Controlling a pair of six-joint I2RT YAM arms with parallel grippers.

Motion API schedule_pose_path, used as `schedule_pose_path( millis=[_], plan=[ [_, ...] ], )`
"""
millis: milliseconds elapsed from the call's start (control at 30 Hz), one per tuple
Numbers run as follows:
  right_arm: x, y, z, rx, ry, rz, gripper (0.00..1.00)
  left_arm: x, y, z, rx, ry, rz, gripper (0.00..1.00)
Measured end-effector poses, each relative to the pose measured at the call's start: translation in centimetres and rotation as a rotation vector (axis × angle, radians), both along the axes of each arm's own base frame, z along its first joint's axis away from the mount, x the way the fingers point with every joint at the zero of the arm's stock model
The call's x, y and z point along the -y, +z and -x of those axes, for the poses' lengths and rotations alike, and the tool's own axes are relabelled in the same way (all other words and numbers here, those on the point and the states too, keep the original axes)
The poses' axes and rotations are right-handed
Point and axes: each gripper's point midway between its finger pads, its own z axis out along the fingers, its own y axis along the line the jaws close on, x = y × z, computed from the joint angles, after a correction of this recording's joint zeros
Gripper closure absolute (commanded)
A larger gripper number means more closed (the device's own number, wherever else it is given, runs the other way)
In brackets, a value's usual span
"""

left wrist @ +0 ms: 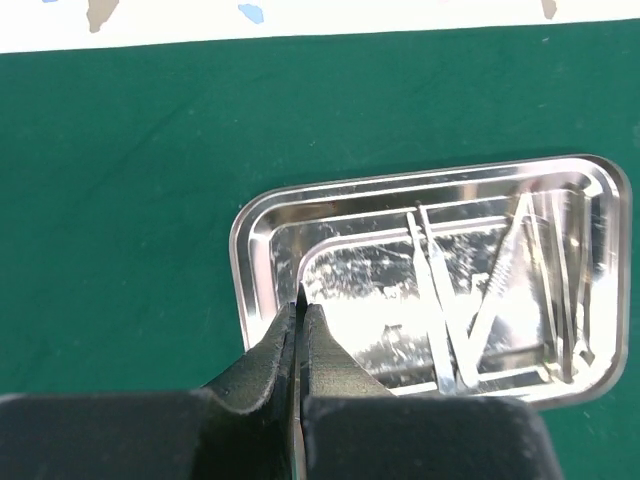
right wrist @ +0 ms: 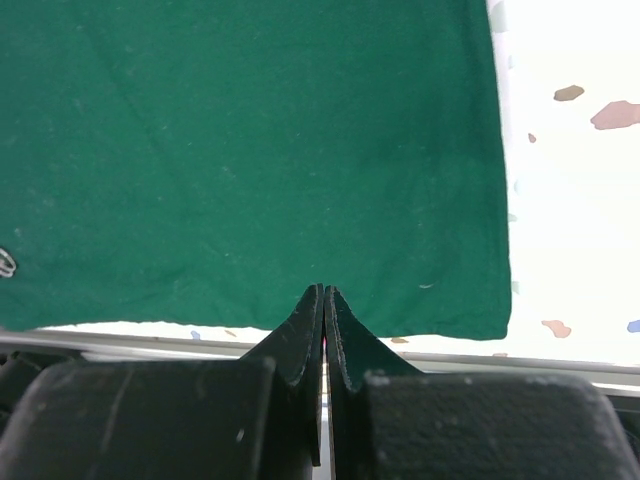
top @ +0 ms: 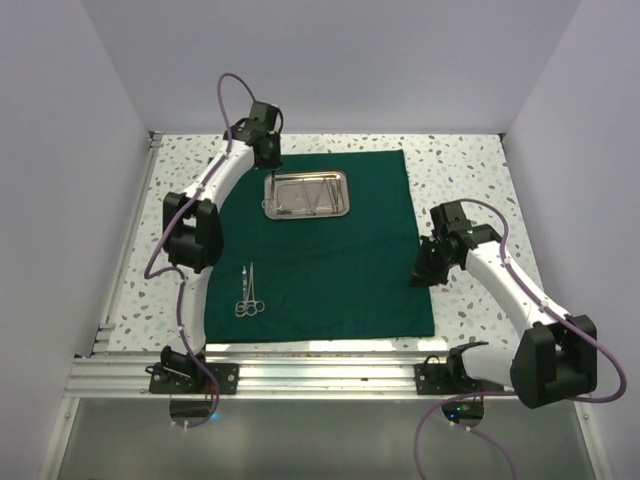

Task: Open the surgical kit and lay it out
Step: Pick up the medical item from the container, then place the medical item in the surgical kit.

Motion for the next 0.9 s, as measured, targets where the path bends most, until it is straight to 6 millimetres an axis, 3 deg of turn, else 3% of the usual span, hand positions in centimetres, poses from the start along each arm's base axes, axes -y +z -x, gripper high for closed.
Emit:
schedule_pose_path(
  millis=[133,233,633,900],
  plan=[
    [-0.1,0.3,0.3,0.014,0.004,-0.014,1.0,0.1,1.7,1.1,0.012,0.002,0.009,1.0],
    [-0.1,0.4,0.5,0.021,0.005,-0.017,1.0,0.0,1.8,3.3,-0.015,0.005,0.009,1.0],
    [-0.2,0.3,1.6,0.029,0.025,-0.036,1.0,-2.1,-0.2,20.8,-0.177,-0.009,-0.013,1.0],
    [-0.6,-0.9,1.8,-0.016,0.043,-0.051,1.0,-3.0,-3.3,28.3,-0.245,0.015,-0.003,1.0]
  ],
)
